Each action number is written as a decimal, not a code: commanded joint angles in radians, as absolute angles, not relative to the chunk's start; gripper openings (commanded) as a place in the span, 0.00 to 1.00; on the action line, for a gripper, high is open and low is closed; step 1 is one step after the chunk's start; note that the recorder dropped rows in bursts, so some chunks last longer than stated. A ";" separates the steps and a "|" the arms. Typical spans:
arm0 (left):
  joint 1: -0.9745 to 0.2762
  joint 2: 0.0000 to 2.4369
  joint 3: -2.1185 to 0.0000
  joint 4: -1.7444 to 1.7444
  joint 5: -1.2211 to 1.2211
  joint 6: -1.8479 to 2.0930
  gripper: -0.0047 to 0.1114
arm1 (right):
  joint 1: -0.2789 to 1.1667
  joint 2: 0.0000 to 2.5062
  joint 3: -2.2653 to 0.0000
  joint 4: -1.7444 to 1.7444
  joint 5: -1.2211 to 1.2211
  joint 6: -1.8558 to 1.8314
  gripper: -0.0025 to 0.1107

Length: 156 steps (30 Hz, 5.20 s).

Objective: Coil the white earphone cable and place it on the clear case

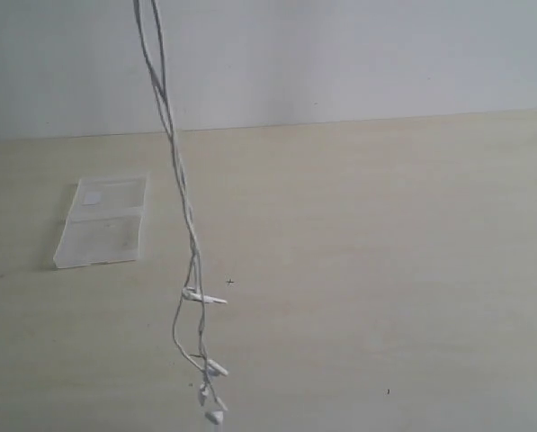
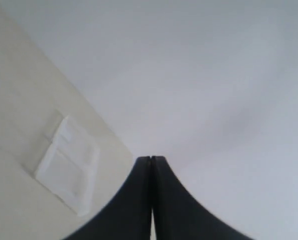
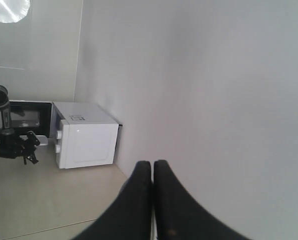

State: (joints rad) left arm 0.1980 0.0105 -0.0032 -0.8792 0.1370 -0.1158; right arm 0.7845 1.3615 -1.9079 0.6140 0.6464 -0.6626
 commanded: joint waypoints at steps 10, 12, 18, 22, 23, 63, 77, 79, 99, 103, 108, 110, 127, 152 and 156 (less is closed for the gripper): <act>0.200 0.012 0.000 -1.114 -0.083 -0.217 0.04 | 0.784 1.360 -1.914 0.622 0.637 -0.661 0.02; 0.200 0.012 0.000 -1.171 -0.057 -0.250 0.04 | 0.784 1.360 -1.914 0.622 0.638 -0.661 0.02; 0.200 0.014 -0.035 -1.128 0.087 -0.207 0.04 | 0.784 1.360 -1.914 0.622 0.640 -0.652 0.02; 0.200 0.038 -0.182 -1.029 0.176 0.121 0.04 | 0.784 1.360 -1.914 0.624 0.633 -0.650 0.02; 0.200 0.050 -0.218 -1.029 0.188 0.196 0.04 | 0.784 1.360 -1.914 0.635 0.633 -0.650 0.02; 0.153 0.967 -0.655 -1.506 1.221 1.652 0.50 | 0.784 1.432 -1.914 0.913 0.501 -0.736 0.02; -0.001 1.072 -0.655 -1.618 1.152 1.725 0.50 | 0.784 1.432 -1.914 0.918 0.503 -0.742 0.02; -0.030 1.081 -0.655 -1.620 1.145 1.725 0.50 | 0.784 1.432 -1.914 0.918 0.503 -0.749 0.02; -0.154 1.151 -0.655 -1.628 0.917 1.777 0.20 | 0.784 1.420 -1.914 0.885 0.499 -0.767 0.02; -0.154 1.136 -0.655 -1.647 0.892 1.796 0.05 | 0.784 1.403 -1.914 0.876 0.499 -0.763 0.02; -0.154 1.136 -0.655 -1.695 0.904 1.809 0.30 | 0.784 1.403 -1.914 0.876 0.499 -0.759 0.02; -0.154 1.136 -0.655 -1.711 0.904 1.809 0.42 | 0.784 1.403 -1.914 0.882 0.499 -0.760 0.02; -0.173 1.187 -0.655 -1.744 0.915 1.878 0.37 | 0.784 1.403 -1.914 0.907 0.499 -0.758 0.02; -0.181 1.192 -0.655 -1.744 0.808 1.907 0.06 | 0.783 1.335 -1.914 0.594 0.501 -0.570 0.02; -0.181 1.182 -0.655 -1.715 0.776 1.899 0.06 | 0.783 1.308 -1.914 0.383 0.517 -0.420 0.02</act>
State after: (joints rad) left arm -0.1777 1.1911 -0.6527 -1.7418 0.8175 1.9057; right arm 0.7845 1.3376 -1.9079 0.5205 0.5339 -0.5217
